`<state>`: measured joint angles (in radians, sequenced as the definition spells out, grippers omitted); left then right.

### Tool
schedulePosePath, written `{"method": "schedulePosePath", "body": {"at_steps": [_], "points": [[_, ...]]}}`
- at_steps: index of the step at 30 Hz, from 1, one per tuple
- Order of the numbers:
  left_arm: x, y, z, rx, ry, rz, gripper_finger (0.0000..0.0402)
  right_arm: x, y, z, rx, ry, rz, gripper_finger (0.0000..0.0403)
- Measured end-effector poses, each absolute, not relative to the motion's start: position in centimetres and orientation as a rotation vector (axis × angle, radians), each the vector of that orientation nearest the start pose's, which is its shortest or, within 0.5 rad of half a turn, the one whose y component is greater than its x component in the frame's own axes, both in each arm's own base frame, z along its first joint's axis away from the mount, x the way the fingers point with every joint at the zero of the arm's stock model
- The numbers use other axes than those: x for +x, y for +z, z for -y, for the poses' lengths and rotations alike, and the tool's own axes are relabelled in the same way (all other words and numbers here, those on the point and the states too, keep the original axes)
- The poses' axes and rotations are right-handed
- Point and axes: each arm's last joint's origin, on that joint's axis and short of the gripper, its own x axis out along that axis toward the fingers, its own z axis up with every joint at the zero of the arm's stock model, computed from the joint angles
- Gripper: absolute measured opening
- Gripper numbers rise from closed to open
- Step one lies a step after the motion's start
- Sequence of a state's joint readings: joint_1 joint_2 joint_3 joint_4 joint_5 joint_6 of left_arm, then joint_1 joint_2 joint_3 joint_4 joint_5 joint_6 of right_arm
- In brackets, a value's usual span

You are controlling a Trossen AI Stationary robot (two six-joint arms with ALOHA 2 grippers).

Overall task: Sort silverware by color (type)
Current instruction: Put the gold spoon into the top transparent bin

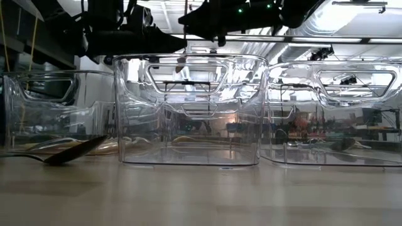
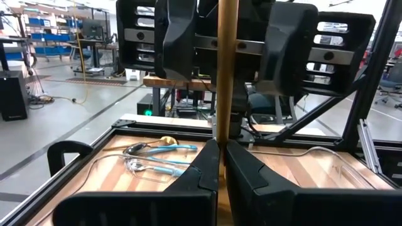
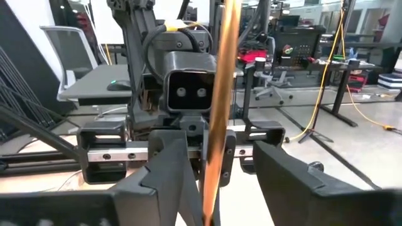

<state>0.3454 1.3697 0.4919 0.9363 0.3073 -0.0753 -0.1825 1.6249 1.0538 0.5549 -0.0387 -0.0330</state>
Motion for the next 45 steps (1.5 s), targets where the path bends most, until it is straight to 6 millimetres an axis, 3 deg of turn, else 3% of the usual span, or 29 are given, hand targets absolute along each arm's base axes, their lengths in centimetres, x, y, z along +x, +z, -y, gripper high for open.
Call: {"method": "schedulePosePath", "body": {"at_steps": [3, 9, 19, 25, 35, 45], "points": [[25.2, 21.8, -8.2, -0.056, 0.036, 0.057, 0.0, 36.4, 28.3, 6.6, -0.023, -0.144, -0.025, 0.0138], [25.2, 21.7, -8.2, -0.055, 0.045, 0.056, 0.0, 36.3, 28.1, 6.6, 0.004, -0.147, -0.043, 0.0016], [25.2, 21.7, -8.2, -0.057, 0.045, 0.055, 0.0025, 36.2, 28.1, 6.6, 0.006, -0.147, -0.062, 0.001], [25.0, 22.1, -8.1, -0.059, 0.04, 0.054, 0.0067, 34.5, 29.3, 6.4, -0.015, -0.185, -0.134, 0.0006], [22.5, 24.3, -7.3, -0.034, 0.042, -0.007, 0.0135, 31.3, 31.4, 6.1, -0.026, -0.288, -0.236, 0.0005], [19.8, 25.1, -6.4, -0.013, 0.053, 0.005, 0.0145, 30.9, 31.1, 5.9, -0.043, -0.332, -0.31, 0.0005]]}}
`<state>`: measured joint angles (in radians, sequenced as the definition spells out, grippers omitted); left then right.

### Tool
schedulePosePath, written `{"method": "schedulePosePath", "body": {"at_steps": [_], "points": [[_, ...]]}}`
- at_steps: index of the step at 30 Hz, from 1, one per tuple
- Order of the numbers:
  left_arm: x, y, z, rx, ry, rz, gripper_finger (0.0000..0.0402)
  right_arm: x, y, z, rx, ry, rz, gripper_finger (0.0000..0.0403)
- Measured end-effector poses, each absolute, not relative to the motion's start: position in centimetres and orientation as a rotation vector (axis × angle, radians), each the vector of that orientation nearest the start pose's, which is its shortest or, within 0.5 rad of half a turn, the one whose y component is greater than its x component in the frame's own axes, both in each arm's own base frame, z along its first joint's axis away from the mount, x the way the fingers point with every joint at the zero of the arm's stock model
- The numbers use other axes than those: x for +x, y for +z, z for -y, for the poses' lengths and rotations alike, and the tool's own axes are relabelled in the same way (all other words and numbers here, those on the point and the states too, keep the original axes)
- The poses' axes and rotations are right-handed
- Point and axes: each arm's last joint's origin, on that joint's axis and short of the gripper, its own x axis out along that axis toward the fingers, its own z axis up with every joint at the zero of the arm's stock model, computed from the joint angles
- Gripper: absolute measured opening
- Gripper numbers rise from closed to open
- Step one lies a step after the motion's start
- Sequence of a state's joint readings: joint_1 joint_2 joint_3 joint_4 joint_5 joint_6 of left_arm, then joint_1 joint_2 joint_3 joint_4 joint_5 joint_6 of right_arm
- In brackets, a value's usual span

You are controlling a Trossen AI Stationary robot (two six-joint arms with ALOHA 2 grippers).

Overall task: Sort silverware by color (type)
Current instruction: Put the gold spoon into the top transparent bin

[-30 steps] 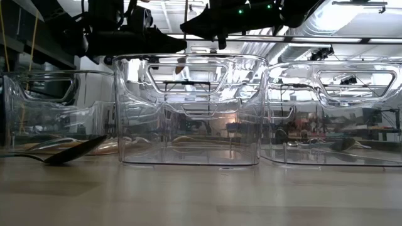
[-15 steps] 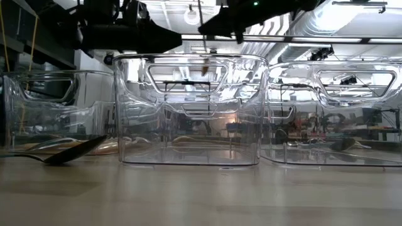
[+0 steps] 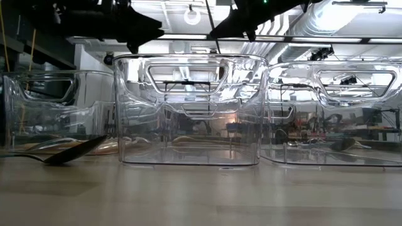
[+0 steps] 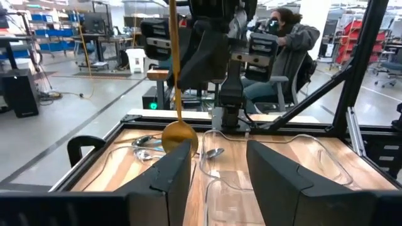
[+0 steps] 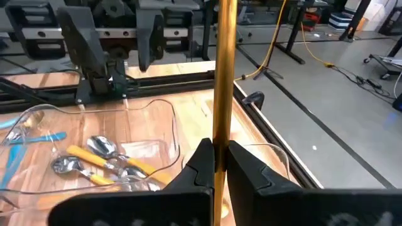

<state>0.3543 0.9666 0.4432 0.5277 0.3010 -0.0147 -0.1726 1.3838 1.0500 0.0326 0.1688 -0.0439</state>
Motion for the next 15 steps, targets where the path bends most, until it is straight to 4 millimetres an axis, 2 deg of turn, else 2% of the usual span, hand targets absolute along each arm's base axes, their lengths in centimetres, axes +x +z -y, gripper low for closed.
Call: {"method": "schedulePosePath", "body": {"at_steps": [8, 15], "points": [[18.0, 25.4, -6.3, -0.009, 0.101, 0.125, 0.0145, 30.9, 31.6, 6.2, -0.043, -0.351, -0.25, 0.0005], [17.9, 25.5, -6.3, -0.016, 0.101, 0.126, 0.0145, 31.3, 32.5, 7.4, -0.044, -0.413, -0.308, 0.0005]]}}
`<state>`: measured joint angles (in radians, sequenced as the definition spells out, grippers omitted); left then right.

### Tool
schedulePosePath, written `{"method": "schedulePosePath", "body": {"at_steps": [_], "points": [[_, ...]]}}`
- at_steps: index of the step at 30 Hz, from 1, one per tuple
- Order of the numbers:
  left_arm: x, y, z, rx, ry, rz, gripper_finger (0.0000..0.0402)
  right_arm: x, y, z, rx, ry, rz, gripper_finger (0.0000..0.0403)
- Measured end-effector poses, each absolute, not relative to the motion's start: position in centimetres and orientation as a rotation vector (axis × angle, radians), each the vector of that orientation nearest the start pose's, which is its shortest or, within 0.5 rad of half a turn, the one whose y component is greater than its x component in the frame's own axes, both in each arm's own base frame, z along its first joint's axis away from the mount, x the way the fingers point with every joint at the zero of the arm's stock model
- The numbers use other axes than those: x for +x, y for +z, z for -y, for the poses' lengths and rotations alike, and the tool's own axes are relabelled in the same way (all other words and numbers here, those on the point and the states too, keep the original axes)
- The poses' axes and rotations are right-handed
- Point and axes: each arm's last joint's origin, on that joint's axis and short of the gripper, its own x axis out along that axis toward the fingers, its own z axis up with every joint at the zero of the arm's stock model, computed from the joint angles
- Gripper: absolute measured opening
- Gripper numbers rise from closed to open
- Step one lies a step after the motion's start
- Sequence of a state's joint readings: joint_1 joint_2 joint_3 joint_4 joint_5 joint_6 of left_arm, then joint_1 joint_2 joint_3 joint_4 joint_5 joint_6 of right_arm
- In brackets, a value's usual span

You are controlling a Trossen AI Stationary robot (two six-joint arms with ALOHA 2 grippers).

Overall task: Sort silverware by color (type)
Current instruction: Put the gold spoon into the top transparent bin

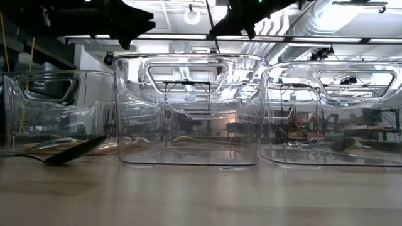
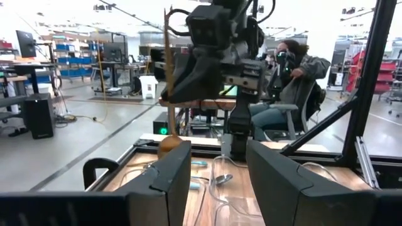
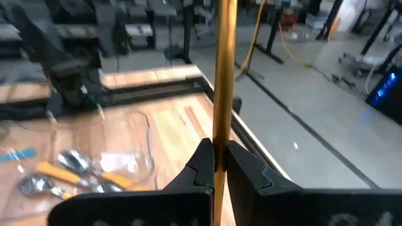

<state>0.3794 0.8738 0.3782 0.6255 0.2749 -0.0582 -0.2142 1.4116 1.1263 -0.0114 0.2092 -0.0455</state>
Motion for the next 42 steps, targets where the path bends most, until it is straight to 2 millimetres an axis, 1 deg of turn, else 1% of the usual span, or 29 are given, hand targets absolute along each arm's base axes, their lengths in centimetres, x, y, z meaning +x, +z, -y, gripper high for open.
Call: {"method": "schedulePosePath", "body": {"at_steps": [4, 7, 11, 19, 24, 27, 31, 42], "points": [[17.9, 25.5, -6.3, -0.014, 0.101, 0.135, 0.0145, 32.4, 32.6, 8.3, -0.04, -0.426, -0.406, 0.0005], [17.6, 25.8, -6.2, -0.009, 0.098, 0.15, 0.0145, 33.3, 31.8, 9.0, -0.041, -0.432, -0.507, 0.0005], [17.0, 26.5, -5.8, -0.023, 0.059, 0.191, 0.0145, 34.1, 30.8, 10.0, -0.033, -0.449, -0.561, 0.0005], [15.1, 28.3, -4.8, -0.029, -0.031, 0.29, 0.0145, 35.6, 27.3, 11.5, -0.01, -0.451, -0.669, 0.0005], [14.7, 28.4, -4.6, -0.037, -0.031, 0.287, 0.0145, 36.2, 24.8, 12.2, 0.014, -0.461, -0.755, 0.0005], [14.7, 28.4, -4.7, -0.035, -0.029, 0.289, 0.0145, 36.4, 24.0, 12.4, 0.025, -0.466, -0.781, 0.0005], [14.7, 28.3, -4.7, -0.015, -0.023, 0.283, 0.0145, 36.6, 23.5, 12.5, 0.026, -0.465, -0.793, 0.0005], [14.8, 28.2, -4.7, -0.021, -0.015, 0.27, 0.0145, 36.6, 23.5, 12.5, 0.026, -0.466, -0.793, 0.0005]]}}
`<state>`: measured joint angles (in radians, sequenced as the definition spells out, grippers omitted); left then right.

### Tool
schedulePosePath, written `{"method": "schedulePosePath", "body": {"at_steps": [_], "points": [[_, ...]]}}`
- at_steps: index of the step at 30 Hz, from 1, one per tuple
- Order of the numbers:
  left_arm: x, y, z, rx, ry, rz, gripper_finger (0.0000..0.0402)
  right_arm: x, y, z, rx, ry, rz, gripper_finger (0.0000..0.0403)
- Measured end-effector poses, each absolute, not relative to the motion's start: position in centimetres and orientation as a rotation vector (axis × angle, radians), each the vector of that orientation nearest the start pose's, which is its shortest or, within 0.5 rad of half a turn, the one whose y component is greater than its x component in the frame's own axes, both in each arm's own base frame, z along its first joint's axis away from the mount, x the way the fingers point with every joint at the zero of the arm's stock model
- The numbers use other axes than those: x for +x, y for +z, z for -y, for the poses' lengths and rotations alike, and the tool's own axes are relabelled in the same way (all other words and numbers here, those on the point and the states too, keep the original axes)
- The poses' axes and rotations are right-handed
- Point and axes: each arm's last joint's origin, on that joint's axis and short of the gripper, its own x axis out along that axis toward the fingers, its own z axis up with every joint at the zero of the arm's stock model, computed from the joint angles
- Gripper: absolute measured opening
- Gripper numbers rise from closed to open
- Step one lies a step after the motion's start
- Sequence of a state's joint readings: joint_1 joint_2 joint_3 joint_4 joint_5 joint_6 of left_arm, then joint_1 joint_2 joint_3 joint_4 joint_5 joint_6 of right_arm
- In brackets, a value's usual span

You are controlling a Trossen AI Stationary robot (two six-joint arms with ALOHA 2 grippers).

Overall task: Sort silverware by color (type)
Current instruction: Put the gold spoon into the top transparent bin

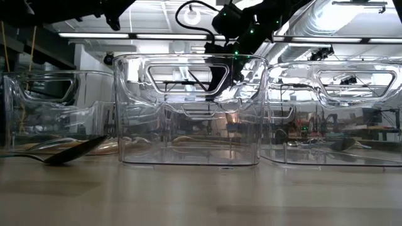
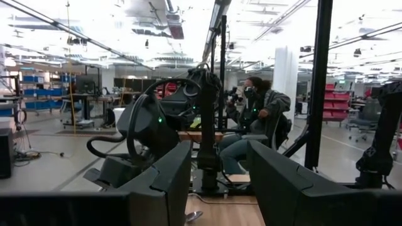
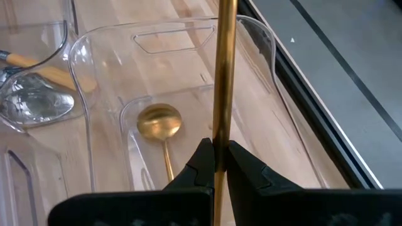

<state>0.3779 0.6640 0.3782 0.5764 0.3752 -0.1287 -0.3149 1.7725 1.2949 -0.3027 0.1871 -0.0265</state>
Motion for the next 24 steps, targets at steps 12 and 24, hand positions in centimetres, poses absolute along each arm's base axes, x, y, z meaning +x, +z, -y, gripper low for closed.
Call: {"method": "schedulePosePath", "body": {"at_steps": [12, 24], "points": [[14.79, 28.15, -4.73, -0.021, -0.014, 0.267, 0.0145, 36.58, 23.51, 12.47, 0.027, -0.462, -0.793, 0.0005], [14.8, 28.1, -4.73, -0.023, -0.014, 0.262, 0.0145, 36.59, 23.5, 12.43, 0.051, -0.462, -0.788, 0.0005]]}}
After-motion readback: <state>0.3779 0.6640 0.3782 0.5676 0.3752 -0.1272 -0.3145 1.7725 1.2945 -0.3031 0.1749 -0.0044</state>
